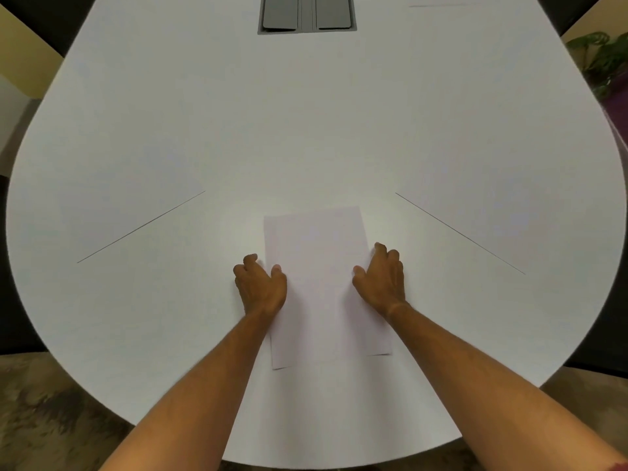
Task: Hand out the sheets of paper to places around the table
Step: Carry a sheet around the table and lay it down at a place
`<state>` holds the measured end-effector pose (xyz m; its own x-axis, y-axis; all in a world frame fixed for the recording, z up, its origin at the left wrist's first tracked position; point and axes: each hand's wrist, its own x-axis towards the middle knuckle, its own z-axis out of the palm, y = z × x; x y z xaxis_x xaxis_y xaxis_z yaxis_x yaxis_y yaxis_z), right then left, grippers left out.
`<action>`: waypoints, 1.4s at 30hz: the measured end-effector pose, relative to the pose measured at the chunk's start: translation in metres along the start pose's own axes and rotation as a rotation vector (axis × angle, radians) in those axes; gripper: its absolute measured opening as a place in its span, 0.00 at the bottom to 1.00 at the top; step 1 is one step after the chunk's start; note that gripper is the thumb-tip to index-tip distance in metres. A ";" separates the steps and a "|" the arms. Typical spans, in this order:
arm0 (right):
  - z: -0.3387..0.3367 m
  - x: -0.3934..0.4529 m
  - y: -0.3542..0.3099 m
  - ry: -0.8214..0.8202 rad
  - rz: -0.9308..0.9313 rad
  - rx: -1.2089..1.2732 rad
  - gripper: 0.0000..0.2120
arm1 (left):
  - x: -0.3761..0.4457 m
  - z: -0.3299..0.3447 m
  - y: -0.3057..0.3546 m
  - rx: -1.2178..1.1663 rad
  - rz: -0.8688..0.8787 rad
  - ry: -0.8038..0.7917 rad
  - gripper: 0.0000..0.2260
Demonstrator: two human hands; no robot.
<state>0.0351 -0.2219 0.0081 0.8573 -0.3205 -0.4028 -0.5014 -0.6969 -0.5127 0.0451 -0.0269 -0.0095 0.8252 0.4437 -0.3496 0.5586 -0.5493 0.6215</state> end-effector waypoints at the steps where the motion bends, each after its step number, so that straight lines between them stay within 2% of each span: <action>1: -0.001 0.001 0.001 0.005 0.015 0.039 0.27 | 0.002 -0.001 -0.001 -0.020 -0.009 0.002 0.21; 11: -0.004 0.005 0.007 0.061 0.179 0.314 0.20 | 0.003 -0.009 -0.007 -0.090 -0.048 0.010 0.02; 15: -0.011 0.002 0.003 0.089 0.170 0.358 0.15 | 0.001 -0.017 -0.003 -0.148 -0.052 0.025 0.02; 20: -0.027 -0.007 -0.011 0.132 0.091 0.463 0.04 | -0.002 -0.040 0.006 -0.282 -0.062 0.056 0.01; 26: -0.049 -0.020 -0.041 0.127 -0.002 0.641 0.02 | -0.013 -0.085 0.022 -0.412 -0.009 0.109 0.03; 32: -0.066 -0.044 -0.083 0.047 -0.174 0.697 0.03 | -0.032 -0.147 0.028 -0.492 0.058 0.234 0.02; 38: -0.069 -0.077 -0.137 -0.068 -0.349 0.720 0.01 | -0.057 -0.219 0.008 -0.574 0.090 0.374 0.02; 42: -0.057 -0.106 -0.171 -0.152 -0.459 0.714 0.03 | -0.076 -0.265 -0.019 -0.600 0.084 0.472 0.02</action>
<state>0.0362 -0.1052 0.1816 0.9938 0.0193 -0.1098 -0.1058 -0.1496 -0.9831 -0.0503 0.1373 0.1911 0.6641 0.7470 -0.0315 0.2429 -0.1758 0.9540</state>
